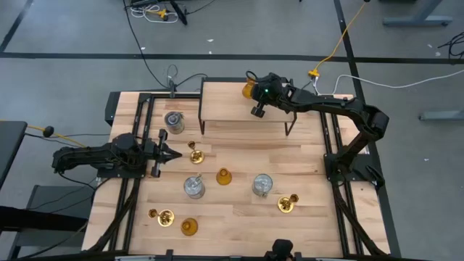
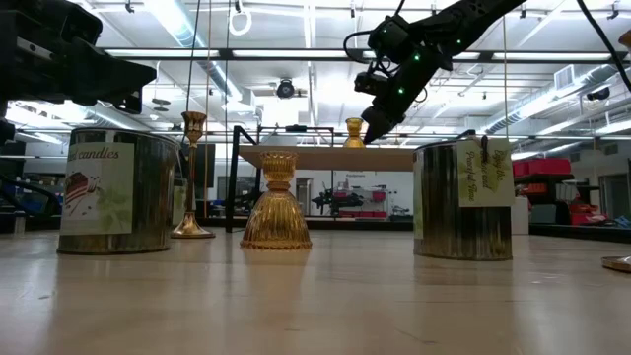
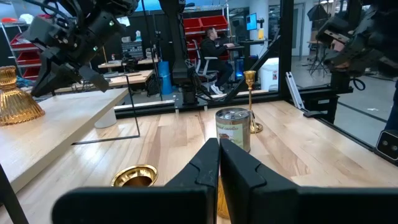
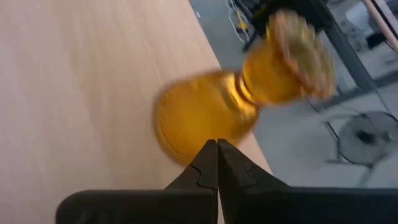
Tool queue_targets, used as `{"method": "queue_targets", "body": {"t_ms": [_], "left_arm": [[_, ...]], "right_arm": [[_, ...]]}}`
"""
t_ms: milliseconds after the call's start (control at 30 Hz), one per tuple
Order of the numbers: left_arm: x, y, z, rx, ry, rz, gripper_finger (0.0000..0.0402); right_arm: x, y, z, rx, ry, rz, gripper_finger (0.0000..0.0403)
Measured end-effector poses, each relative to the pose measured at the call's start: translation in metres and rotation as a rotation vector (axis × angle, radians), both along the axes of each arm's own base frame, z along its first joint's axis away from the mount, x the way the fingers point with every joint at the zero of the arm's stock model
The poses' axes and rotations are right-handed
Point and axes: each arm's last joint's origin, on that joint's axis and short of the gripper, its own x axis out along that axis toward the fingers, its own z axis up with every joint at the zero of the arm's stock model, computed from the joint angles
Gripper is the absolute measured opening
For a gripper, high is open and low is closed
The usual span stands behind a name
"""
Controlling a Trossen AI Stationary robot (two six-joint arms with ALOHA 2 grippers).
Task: Pick & Place candle stick holders
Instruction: Put the top orange glass candle holder on the shelf, then put the bottom right scented candle on the shelf
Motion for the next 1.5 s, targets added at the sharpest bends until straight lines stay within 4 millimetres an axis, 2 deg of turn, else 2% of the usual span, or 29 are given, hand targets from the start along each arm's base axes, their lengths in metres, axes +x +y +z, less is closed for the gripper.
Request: {"method": "queue_targets", "body": {"t_ms": [300,633,900,1233,1500], "left_arm": [[0.000,0.000,0.000,0.000,0.000,0.000,0.0018],[0.000,0.000,0.000,0.000,0.000,0.000,0.0019],[0.000,0.000,0.000,0.000,0.000,0.000,0.0018],[0.000,0.000,0.000,0.000,0.000,0.000,0.0018],[0.000,0.000,0.000,0.000,0.000,0.000,0.0018]], "right_arm": [[-0.002,-0.005,0.000,0.020,-0.015,0.010,0.0001],[0.005,-0.012,-0.009,0.007,-0.033,0.002,0.0001],[0.003,-0.005,-0.004,-0.027,0.001,-0.036,0.0001],[0.016,0.017,0.002,0.140,-0.136,0.275,0.0001],[0.028,0.046,0.005,0.236,-0.192,0.488,0.0001]]}}
